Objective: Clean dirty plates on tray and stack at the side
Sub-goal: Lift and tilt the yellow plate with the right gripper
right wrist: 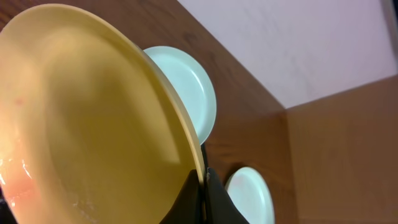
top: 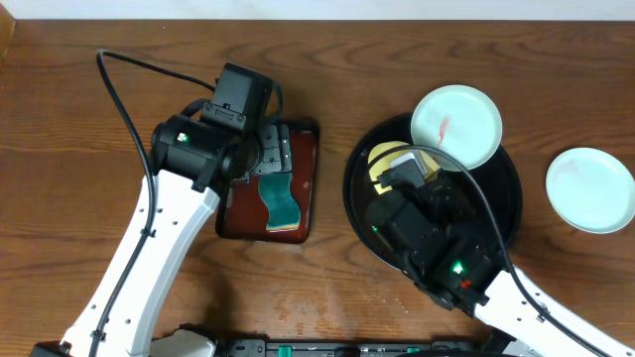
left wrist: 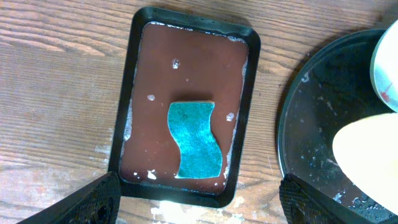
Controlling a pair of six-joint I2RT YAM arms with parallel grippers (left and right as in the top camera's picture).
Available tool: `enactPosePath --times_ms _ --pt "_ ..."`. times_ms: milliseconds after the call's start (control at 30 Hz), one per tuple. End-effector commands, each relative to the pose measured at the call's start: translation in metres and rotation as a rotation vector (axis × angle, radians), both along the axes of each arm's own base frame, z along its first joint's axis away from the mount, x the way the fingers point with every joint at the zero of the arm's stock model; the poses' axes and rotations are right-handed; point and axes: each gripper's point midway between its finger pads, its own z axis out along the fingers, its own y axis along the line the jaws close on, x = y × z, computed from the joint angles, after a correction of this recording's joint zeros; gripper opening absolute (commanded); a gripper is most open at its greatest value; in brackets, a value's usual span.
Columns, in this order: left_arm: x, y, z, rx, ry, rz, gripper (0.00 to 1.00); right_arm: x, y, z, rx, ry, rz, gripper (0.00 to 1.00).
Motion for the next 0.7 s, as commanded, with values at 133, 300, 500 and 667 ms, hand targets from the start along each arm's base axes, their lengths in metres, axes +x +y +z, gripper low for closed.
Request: enactPosePath --times_ms 133,300,500,667 --pt "0.001 0.001 0.003 0.006 -0.008 -0.005 0.82 -0.001 -0.002 0.012 -0.062 -0.033 0.005 0.01" --pt "0.001 0.001 0.003 0.006 -0.008 -0.005 0.82 -0.001 -0.003 0.016 -0.071 -0.054 -0.006 0.01" --pt "0.001 0.001 0.003 0.006 -0.008 -0.006 0.83 -0.005 -0.004 0.033 -0.132 -0.136 -0.039 0.01" --pt "0.001 0.001 0.003 0.006 -0.008 -0.005 0.83 -0.011 0.009 0.033 -0.131 -0.141 0.009 0.01"
